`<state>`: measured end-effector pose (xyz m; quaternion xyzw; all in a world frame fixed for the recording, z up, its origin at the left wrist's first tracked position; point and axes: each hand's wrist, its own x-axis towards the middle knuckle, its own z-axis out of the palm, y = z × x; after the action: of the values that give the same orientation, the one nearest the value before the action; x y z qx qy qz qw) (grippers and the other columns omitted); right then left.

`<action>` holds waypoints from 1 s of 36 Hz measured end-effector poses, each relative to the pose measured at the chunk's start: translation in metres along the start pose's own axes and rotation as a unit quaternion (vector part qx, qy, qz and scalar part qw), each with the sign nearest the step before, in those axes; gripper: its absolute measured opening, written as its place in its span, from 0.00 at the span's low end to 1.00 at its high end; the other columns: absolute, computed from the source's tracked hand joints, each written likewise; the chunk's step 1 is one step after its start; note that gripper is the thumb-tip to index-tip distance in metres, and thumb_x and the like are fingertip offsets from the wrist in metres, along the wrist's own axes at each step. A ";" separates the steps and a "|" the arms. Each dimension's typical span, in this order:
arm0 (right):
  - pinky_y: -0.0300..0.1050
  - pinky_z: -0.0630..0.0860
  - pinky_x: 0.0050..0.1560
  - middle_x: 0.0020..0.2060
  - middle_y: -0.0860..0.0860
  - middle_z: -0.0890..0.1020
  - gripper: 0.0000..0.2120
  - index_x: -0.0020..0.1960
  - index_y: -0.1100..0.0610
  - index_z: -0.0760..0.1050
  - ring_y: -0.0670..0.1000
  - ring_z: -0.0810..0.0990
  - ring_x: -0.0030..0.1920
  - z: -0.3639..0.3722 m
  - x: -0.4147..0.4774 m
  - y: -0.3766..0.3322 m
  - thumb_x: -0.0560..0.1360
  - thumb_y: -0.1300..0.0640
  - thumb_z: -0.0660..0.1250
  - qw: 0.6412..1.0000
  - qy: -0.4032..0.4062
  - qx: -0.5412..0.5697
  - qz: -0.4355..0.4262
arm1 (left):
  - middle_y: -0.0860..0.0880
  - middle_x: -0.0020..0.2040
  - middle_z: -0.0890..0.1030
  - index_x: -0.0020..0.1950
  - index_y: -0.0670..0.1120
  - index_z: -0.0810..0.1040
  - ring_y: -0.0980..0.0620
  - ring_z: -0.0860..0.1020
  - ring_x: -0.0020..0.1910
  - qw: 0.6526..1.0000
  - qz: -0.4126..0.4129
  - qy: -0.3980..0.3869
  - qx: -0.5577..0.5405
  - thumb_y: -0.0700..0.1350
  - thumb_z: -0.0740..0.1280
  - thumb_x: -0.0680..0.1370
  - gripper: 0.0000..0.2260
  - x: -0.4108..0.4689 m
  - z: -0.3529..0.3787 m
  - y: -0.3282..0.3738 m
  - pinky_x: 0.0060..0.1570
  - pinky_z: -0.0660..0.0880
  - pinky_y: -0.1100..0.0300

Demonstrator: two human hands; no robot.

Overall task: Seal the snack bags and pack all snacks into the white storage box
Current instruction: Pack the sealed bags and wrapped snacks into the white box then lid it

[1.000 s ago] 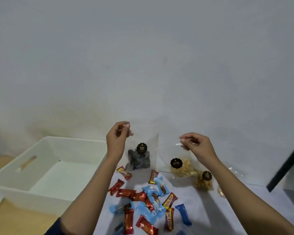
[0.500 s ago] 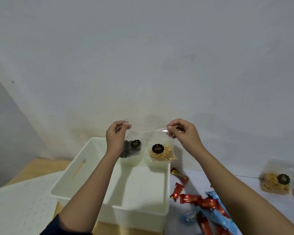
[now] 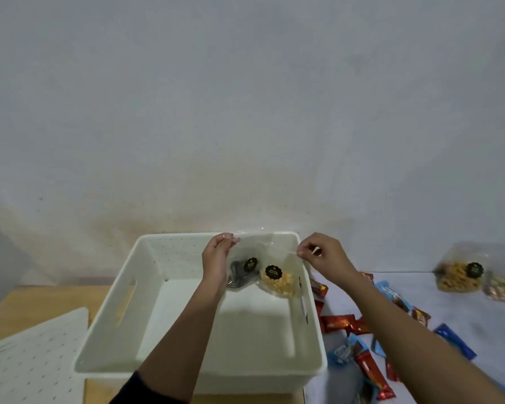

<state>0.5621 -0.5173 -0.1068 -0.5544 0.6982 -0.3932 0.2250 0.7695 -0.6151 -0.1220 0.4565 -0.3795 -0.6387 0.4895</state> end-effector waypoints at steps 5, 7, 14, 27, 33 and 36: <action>0.27 0.71 0.40 0.39 0.49 0.74 0.03 0.42 0.61 0.82 0.43 0.73 0.38 0.004 0.003 0.003 0.72 0.64 0.70 0.999 -0.031 -0.037 -0.003 | 0.47 0.39 0.80 0.41 0.43 0.76 0.50 0.78 0.43 0.999 -0.034 -0.032 -0.020 0.34 0.62 0.76 0.07 0.014 0.010 -0.015 0.57 0.73 0.54; 0.29 0.71 0.40 0.39 0.48 0.74 0.03 0.42 0.59 0.82 0.43 0.74 0.39 0.006 0.002 0.003 0.72 0.64 0.69 0.997 -0.059 -0.046 -0.008 | 0.46 0.39 0.79 0.41 0.41 0.75 0.50 0.78 0.42 0.998 -0.036 -0.041 -0.030 0.33 0.60 0.76 0.08 0.019 0.012 -0.016 0.55 0.74 0.58; 0.27 0.70 0.40 0.37 0.48 0.75 0.03 0.41 0.59 0.83 0.42 0.74 0.38 0.004 0.002 0.004 0.70 0.65 0.72 0.997 -0.076 -0.031 -0.008 | 0.49 0.33 0.81 0.42 0.40 0.75 0.54 0.80 0.37 0.993 -0.042 -0.081 -0.076 0.31 0.58 0.77 0.09 0.030 0.014 -0.019 0.51 0.75 0.64; 0.28 0.66 0.37 0.39 0.50 0.71 0.02 0.40 0.59 0.83 0.44 0.71 0.39 0.032 0.002 0.007 0.70 0.62 0.71 0.994 0.030 -0.066 0.079 | 0.45 0.39 0.78 0.45 0.41 0.75 0.52 0.77 0.41 0.985 -0.118 -0.081 -0.101 0.35 0.57 0.79 0.08 0.022 0.016 -0.050 0.47 0.73 0.63; 0.32 0.67 0.42 0.43 0.51 0.70 0.03 0.42 0.60 0.82 0.48 0.71 0.44 0.041 0.001 0.008 0.72 0.63 0.69 0.989 0.064 -0.099 0.085 | 0.46 0.38 0.79 0.43 0.42 0.77 0.52 0.78 0.41 0.991 -0.084 -0.099 -0.007 0.36 0.59 0.78 0.08 0.022 0.018 -0.050 0.47 0.73 0.62; 0.28 0.65 0.41 0.44 0.51 0.69 0.03 0.42 0.61 0.82 0.47 0.70 0.45 0.044 0.003 0.009 0.72 0.64 0.69 0.989 0.076 -0.097 0.083 | 0.48 0.38 0.82 0.43 0.43 0.79 0.50 0.79 0.44 0.994 -0.044 -0.061 0.078 0.38 0.62 0.77 0.06 0.024 0.015 -0.049 0.54 0.74 0.56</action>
<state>0.5891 -0.5321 -0.1393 -0.4826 0.7917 -0.3440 0.1483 0.7386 -0.6266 -0.1680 0.4696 -0.4371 -0.6548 0.3996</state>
